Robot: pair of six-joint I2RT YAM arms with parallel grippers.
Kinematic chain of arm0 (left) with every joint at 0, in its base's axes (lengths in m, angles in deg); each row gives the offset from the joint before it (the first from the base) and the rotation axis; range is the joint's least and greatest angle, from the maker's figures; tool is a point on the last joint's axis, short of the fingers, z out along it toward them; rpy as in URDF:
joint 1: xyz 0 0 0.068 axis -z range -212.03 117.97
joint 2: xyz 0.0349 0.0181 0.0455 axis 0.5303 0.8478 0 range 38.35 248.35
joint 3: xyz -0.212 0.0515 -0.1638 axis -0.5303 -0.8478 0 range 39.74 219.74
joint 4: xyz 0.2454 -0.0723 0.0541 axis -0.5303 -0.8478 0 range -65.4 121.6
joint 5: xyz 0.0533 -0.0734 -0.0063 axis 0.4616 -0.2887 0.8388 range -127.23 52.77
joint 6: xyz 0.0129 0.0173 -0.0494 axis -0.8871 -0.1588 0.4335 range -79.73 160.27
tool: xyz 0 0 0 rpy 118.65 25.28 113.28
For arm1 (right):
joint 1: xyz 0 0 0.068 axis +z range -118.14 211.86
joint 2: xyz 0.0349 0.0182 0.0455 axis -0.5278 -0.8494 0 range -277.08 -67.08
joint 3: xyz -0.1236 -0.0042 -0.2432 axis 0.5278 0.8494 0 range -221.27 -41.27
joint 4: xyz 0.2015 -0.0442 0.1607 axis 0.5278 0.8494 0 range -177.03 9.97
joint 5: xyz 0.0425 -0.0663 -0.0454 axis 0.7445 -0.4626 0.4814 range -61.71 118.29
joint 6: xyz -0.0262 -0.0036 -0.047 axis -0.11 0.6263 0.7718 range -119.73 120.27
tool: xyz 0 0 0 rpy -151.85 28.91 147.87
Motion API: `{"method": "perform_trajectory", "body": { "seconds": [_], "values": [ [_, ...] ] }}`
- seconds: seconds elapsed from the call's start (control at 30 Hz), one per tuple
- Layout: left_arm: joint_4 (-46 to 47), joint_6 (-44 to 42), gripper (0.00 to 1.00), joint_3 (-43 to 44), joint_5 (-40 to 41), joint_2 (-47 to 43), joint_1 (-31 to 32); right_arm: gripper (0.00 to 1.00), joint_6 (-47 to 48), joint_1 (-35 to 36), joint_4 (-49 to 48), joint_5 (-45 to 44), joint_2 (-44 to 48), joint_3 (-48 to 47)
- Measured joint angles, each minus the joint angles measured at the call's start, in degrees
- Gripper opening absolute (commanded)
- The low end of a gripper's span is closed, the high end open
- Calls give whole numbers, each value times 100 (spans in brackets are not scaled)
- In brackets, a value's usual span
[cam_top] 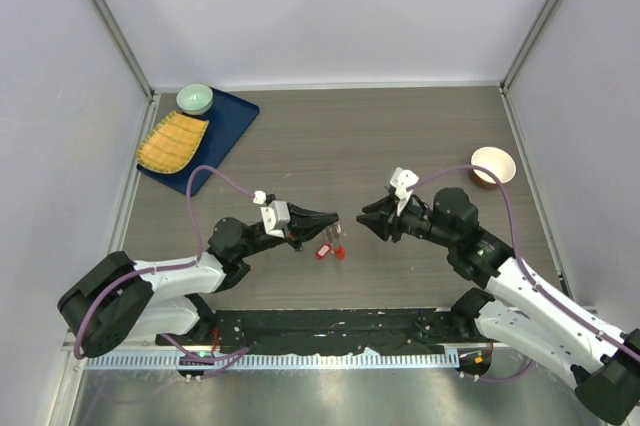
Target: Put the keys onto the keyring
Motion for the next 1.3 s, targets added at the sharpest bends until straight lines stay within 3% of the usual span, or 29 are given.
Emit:
{"method": "perform_trajectory", "body": {
  "seconds": [0.13,0.53,0.93,1.3],
  "values": [
    [0,4,0,-2,129,17,0,38,-210,0,-629,144,293,503],
    [0,94,0,0,162,17,4,38,-662,0,-2299,946,-649,699],
    [2,227,0,42,144,17,4,36,-686,0,-2656,1475,-960,699],
    [13,358,0,98,72,22,4,26,-686,0,-2833,1766,-1161,658]
  ]
}}
